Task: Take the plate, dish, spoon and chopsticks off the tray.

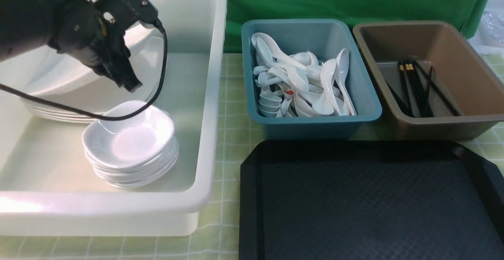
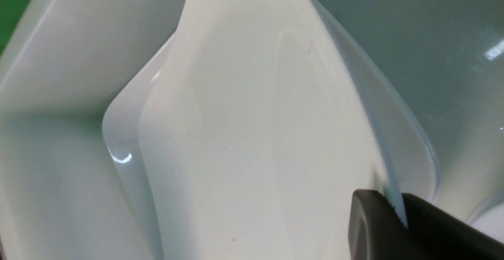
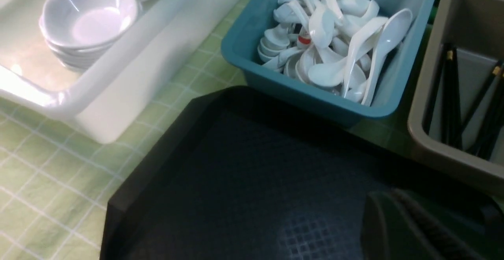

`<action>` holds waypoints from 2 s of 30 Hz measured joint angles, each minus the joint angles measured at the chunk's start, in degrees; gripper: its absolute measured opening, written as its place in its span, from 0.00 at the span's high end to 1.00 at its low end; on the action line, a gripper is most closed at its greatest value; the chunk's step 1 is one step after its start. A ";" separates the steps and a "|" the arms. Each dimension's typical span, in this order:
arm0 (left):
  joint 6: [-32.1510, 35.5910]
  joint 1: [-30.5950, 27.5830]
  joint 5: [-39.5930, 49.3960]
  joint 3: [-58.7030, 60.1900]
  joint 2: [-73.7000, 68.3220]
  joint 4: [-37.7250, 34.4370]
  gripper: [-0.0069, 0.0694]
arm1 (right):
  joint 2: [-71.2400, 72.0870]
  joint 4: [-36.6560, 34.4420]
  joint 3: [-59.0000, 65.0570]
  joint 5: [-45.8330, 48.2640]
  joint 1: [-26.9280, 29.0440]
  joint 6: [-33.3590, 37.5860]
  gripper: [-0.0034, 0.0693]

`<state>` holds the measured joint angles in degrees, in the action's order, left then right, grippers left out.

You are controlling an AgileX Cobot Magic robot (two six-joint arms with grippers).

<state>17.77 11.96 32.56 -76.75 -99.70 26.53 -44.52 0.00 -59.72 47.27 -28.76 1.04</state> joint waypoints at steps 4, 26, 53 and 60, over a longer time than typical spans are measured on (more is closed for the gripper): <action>-0.07 0.00 -0.41 -0.05 -2.62 1.54 0.87 | 0.00 0.00 0.00 0.73 0.00 0.06 0.91; -0.14 0.05 -2.49 -0.25 -8.49 2.82 0.23 | 0.00 -2.91 0.00 3.94 0.00 1.53 0.90; 18.60 0.28 -13.66 29.55 56.98 -58.05 0.90 | 0.00 -3.09 0.00 3.94 0.00 1.36 0.86; 24.77 1.84 -25.18 41.82 73.19 -62.04 0.90 | 0.00 -3.09 0.00 3.94 0.00 1.36 0.85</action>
<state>42.53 13.80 7.38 -34.93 -26.51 -35.51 -44.52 -3.09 -59.72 51.21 -28.76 2.39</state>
